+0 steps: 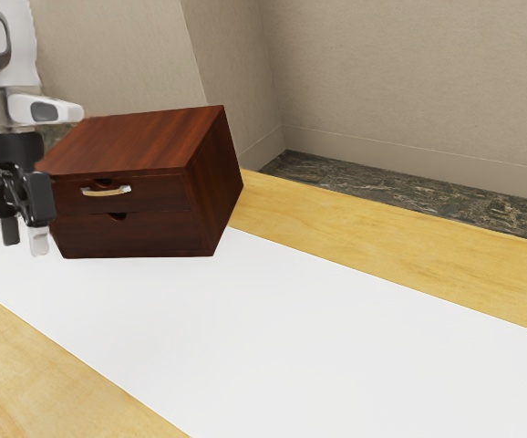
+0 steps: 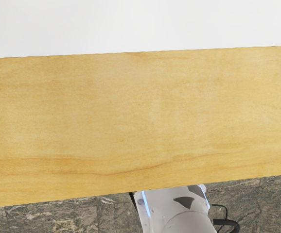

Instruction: Pull the drawer handle with one arm to open the drawer

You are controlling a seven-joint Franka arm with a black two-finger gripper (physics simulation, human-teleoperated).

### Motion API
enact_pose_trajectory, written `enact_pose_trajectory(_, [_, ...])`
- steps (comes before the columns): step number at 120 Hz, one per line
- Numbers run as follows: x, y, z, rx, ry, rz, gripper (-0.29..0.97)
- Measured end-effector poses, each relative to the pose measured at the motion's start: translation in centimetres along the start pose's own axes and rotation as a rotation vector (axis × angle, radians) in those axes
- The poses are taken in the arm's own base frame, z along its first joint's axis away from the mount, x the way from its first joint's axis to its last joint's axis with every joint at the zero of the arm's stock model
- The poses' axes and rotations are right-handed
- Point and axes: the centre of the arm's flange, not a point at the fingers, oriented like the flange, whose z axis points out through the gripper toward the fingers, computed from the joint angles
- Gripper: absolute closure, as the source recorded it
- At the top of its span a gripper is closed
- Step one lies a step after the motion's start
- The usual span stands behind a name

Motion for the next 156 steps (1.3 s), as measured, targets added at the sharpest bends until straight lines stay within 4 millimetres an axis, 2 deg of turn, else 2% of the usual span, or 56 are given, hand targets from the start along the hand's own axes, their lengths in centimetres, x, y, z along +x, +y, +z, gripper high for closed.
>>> enact_pose_trajectory(12, [-1.1, -8.3, -0.4, 0.006, 0.147, -0.048, 0.00])
enact_pose_trajectory(28, [-6.0, -16.7, 0.0, 0.029, 0.310, -0.048, 0.00])
enact_pose_trajectory(34, [-6.2, -19.8, 1.7, 0.048, 0.402, 0.031, 0.00])
enact_pose_trajectory(39, [-5.5, -21.1, 2.1, 0.090, 0.489, 0.131, 0.00])
enact_pose_trajectory(45, [-3.8, -20.7, 1.2, 0.174, 0.561, 0.274, 0.00])
enact_pose_trajectory(51, [-0.6, -19.0, 0.2, 0.275, 0.576, 0.435, 0.00])
enact_pose_trajectory(63, [6.2, -13.4, -1.2, 0.433, 0.573, 0.765, 0.01])
enact_pose_trajectory(71, [9.9, -9.1, -1.6, 0.515, 0.569, 0.957, 0.08])
enact_pose_trajectory(83, [13.1, -3.4, -2.1, 0.617, 0.567, 1.177, 0.18])
enact_pose_trajectory(88, [13.7, -2.1, -2.3, 0.653, 0.563, 1.241, 0.21])
enact_pose_trajectory(93, [13.9, -1.6, -2.3, 0.682, 0.559, 1.284, 0.23])
enact_pose_trajectory(101, [13.7, -2.4, -2.5, 0.719, 0.554, 1.312, 0.25])
enact_pose_trajectory(109, [12.7, -4.6, -2.5, 0.741, 0.549, 1.305, 0.23])
enact_pose_trajectory(119, [11.2, -8.9, -2.3, 0.754, 0.538, 1.260, 0.21])
enact_pose_trajectory(133, [8.6, -15.9, -1.1, 0.751, 0.516, 1.170, 0.21])
enact_pose_trajectory(140, [7.6, -18.4, -0.6, 0.749, 0.505, 1.140, 0.21])
enact_pose_trajectory(147, [7.6, -19.2, -0.3, 0.750, 0.493, 1.136, 0.21])
enact_pose_trajectory(156, [9.1, -17.9, -0.3, 0.754, 0.486, 1.176, 0.22])
